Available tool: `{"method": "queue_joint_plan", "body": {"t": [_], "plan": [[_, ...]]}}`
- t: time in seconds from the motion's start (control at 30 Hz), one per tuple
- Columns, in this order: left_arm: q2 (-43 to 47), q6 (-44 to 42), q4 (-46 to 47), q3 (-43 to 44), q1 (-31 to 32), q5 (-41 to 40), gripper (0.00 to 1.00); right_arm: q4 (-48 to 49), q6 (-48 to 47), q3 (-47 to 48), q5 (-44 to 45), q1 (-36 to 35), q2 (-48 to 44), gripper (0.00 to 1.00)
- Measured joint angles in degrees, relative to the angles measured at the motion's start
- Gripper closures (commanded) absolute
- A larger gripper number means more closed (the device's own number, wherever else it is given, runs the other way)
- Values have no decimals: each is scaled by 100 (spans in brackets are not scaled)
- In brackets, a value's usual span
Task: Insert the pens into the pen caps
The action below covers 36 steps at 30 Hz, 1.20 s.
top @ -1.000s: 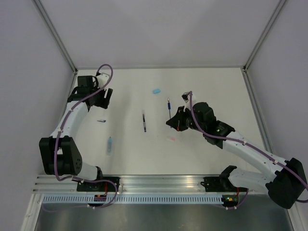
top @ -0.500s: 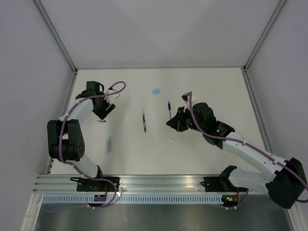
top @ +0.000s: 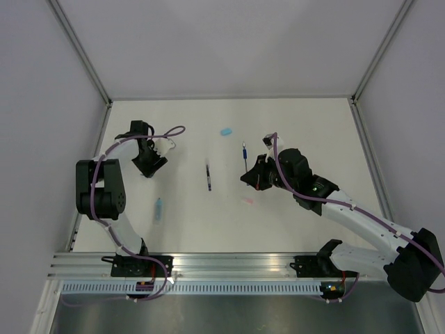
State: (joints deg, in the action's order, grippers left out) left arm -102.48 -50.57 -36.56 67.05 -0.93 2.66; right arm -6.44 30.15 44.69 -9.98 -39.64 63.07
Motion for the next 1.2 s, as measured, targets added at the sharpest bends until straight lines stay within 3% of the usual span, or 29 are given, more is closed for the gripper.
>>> {"method": "queue_joint_plan", "body": {"t": [0.67,1.2], "plan": [[-476,-164,-382,352,0,44,40,-2,-39,0,125,0,0,100],[-645,-162,-614,553,0,120,61,-4,-42,0,149,0,-2,100]]}}
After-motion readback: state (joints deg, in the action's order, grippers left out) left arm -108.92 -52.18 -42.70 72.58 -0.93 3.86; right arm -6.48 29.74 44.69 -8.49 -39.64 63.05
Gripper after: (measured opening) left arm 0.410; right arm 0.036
